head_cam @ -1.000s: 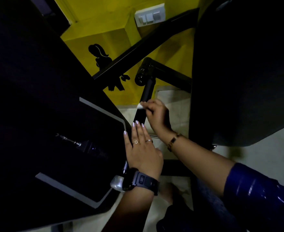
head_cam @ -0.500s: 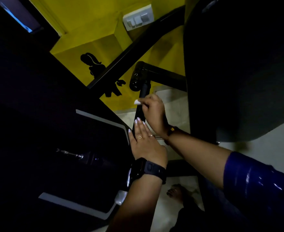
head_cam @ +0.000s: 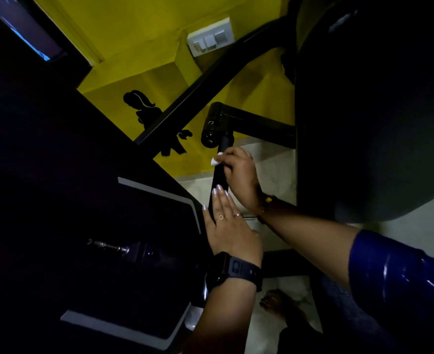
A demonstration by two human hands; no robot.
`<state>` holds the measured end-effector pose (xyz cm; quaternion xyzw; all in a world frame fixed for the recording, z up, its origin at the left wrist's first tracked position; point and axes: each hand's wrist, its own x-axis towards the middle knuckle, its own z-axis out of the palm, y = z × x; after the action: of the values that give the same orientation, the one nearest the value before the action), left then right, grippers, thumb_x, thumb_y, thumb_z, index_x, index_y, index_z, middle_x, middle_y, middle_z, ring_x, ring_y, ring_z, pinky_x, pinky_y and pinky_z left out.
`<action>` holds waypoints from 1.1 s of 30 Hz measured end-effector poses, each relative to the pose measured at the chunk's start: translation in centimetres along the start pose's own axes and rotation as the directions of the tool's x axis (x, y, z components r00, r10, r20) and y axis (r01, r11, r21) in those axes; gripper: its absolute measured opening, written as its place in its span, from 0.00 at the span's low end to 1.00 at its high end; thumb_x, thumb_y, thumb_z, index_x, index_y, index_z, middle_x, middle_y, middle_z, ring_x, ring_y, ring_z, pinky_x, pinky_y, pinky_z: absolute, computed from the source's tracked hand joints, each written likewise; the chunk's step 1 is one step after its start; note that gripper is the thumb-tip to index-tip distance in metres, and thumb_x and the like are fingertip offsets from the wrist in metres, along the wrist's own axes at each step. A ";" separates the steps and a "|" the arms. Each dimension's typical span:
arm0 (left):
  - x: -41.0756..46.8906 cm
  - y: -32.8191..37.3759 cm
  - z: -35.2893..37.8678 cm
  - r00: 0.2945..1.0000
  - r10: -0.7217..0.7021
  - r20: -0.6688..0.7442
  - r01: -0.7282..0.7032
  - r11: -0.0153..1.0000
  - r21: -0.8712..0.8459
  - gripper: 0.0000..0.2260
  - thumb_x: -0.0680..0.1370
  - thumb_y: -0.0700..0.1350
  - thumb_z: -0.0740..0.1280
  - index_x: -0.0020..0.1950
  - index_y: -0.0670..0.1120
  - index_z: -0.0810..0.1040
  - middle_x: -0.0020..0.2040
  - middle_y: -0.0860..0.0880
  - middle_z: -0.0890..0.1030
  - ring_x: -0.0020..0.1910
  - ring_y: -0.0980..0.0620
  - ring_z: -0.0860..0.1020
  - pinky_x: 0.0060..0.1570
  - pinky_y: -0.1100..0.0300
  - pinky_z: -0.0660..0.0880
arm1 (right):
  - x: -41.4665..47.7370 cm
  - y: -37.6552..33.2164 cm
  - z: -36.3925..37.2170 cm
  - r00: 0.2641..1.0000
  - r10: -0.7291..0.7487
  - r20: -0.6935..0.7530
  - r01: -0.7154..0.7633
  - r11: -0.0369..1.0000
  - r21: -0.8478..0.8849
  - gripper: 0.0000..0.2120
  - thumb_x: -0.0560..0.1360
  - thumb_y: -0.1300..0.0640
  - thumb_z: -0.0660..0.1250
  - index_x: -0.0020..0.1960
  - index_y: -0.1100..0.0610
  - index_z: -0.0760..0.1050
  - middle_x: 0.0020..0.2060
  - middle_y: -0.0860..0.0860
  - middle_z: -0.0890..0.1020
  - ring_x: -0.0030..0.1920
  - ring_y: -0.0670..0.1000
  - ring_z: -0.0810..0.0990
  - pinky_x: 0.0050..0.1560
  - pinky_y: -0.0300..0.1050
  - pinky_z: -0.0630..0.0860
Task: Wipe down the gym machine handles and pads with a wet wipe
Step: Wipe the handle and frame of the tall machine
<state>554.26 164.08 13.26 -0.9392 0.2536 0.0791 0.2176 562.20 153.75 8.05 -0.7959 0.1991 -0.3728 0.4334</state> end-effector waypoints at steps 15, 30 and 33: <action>0.2 -0.5 0.1 0.999 0.027 0.021 -0.025 0.996 -0.082 0.40 0.80 0.56 0.55 0.75 0.39 0.30 0.69 0.44 0.22 0.75 0.47 0.29 0.72 0.42 0.32 | 2.9 1.3 0.1 0.995 0.011 0.103 0.008 0.983 -0.181 0.16 0.71 0.72 0.63 0.55 0.61 0.82 0.49 0.59 0.79 0.53 0.61 0.74 0.50 0.37 0.60; -0.7 -1.5 -0.4 0.994 0.105 -0.019 -0.107 0.986 -0.126 0.40 0.80 0.53 0.56 0.76 0.38 0.32 0.77 0.41 0.30 0.76 0.45 0.31 0.73 0.46 0.34 | 3.5 1.3 -0.3 0.986 0.104 0.129 -0.084 0.985 -0.154 0.10 0.79 0.66 0.60 0.54 0.66 0.79 0.47 0.54 0.73 0.51 0.56 0.73 0.50 0.33 0.66; -1.6 -2.0 -0.3 0.996 0.083 -0.009 -0.084 0.984 -0.157 0.40 0.80 0.53 0.56 0.75 0.38 0.30 0.74 0.41 0.27 0.76 0.44 0.30 0.73 0.46 0.34 | 0.4 -0.5 -1.3 0.986 -0.036 0.164 0.058 0.990 -0.126 0.14 0.71 0.71 0.62 0.52 0.64 0.82 0.45 0.59 0.78 0.47 0.61 0.77 0.45 0.32 0.60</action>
<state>553.96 166.22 14.68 -0.9421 0.2859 0.1068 0.1390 561.46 153.03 9.07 -0.8547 0.1684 -0.3032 0.3863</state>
